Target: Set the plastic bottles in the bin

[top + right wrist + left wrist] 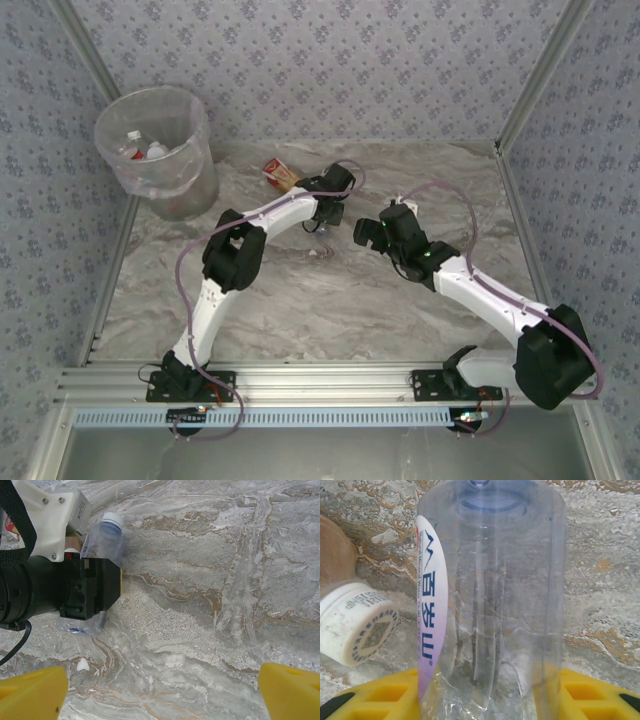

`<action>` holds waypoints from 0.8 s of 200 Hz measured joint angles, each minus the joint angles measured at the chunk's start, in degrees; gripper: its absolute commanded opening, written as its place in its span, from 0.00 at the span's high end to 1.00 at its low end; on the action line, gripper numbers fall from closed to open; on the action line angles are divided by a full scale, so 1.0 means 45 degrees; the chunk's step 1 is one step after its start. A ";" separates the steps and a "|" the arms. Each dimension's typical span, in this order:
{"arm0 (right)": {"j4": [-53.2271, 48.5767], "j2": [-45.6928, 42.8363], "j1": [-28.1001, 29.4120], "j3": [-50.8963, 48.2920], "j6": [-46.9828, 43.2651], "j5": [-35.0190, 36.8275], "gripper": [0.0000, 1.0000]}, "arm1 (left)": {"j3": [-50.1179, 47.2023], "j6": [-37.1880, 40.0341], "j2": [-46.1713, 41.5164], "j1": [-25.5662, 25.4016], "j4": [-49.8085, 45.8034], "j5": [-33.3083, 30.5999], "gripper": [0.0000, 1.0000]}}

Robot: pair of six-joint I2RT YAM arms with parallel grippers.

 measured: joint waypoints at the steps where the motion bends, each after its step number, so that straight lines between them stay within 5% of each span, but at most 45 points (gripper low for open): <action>1: 0.0005 0.0000 0.0000 0.0000 0.0000 -0.0010 0.00 | -0.0029 -0.0005 -0.0015 0.0000 0.0034 0.0015 0.59; 160: 0.1350 -0.1073 -0.0024 -0.0884 -0.0262 -0.0442 0.00 | -0.4279 -0.0709 -0.5221 -0.0083 0.1287 0.1059 0.76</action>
